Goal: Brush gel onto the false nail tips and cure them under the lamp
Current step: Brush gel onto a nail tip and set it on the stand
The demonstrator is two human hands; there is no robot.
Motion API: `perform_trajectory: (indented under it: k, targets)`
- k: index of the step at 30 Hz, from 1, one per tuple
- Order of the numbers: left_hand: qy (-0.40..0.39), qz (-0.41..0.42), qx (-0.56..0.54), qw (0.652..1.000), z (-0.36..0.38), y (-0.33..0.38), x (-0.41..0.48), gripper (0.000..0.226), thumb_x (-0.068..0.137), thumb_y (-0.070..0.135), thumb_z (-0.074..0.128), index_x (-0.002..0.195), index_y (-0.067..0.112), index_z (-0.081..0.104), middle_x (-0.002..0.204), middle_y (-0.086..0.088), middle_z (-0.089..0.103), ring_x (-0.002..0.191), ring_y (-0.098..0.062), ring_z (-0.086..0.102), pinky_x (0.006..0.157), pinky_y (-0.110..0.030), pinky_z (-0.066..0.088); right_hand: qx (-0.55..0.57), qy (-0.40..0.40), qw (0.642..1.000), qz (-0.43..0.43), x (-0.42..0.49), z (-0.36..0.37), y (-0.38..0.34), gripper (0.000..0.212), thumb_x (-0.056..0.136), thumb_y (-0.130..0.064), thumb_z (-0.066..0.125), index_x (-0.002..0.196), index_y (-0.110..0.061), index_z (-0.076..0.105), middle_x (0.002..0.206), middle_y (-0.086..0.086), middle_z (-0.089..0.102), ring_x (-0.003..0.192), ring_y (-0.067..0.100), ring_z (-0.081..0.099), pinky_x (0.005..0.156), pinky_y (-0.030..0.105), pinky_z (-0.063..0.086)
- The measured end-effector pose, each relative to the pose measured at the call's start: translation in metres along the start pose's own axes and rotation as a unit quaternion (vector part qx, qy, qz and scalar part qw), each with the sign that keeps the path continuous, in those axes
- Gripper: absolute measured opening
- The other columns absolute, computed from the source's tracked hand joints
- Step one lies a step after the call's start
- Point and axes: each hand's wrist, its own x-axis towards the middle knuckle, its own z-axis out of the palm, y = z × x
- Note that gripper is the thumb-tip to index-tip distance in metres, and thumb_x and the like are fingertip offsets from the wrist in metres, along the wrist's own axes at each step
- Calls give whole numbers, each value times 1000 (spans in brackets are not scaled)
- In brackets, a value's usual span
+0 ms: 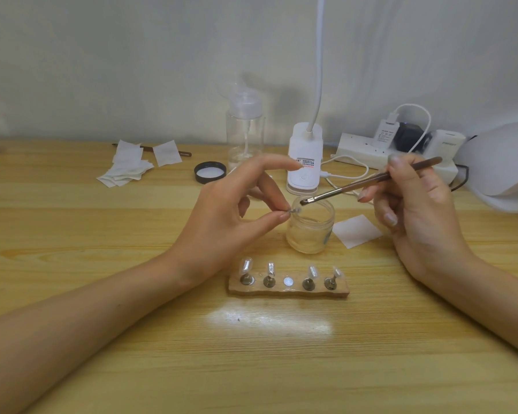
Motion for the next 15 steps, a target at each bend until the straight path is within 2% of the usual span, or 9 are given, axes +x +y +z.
perform_trajectory:
  k: [1,4,7,10,14,15]
  targets:
    - [0,-3,-2,1000,0,0,0,46,87,13,74,127,30,59,85,7,71,74,-44,59,61,-27,40,10,-8,1000,-6,0,0,0,27,98,-33,55,71,-30,57,67,3,71,37,8,36,42,17,29]
    - [1,-7,-4,1000,1,0,0,46,86,12,74,126,27,60,85,7,71,76,-39,61,62,-39,41,-1,-26,1000,-6,-1,2,-1,28,97,-33,55,70,-31,59,66,4,70,38,8,36,42,16,29]
    - [1,-8,-3,1000,1,0,0,46,86,12,75,127,27,59,86,7,71,75,-44,59,62,-40,41,-26,0,1000,12,0,2,1,32,99,-29,52,68,-31,59,64,5,69,38,8,35,42,17,27]
    - [0,-12,-6,1000,1,1,1,46,85,12,74,126,26,59,85,6,71,76,-38,61,62,-43,40,-15,19,1000,14,1,0,1,30,102,-26,51,72,-27,55,63,5,68,37,8,34,42,17,27]
    - [1,-11,-4,1000,1,2,0,45,85,12,74,125,28,60,84,8,71,75,-40,60,61,-28,41,22,-33,999,-4,0,2,-1,21,92,-37,58,73,-29,56,68,4,71,37,7,36,41,16,28]
    - [1,-11,-3,1000,1,3,0,45,85,13,74,125,28,60,84,8,71,76,-36,61,61,-30,41,13,-38,999,-1,0,2,-1,21,90,-38,58,71,-30,58,67,5,71,37,7,36,41,16,28]
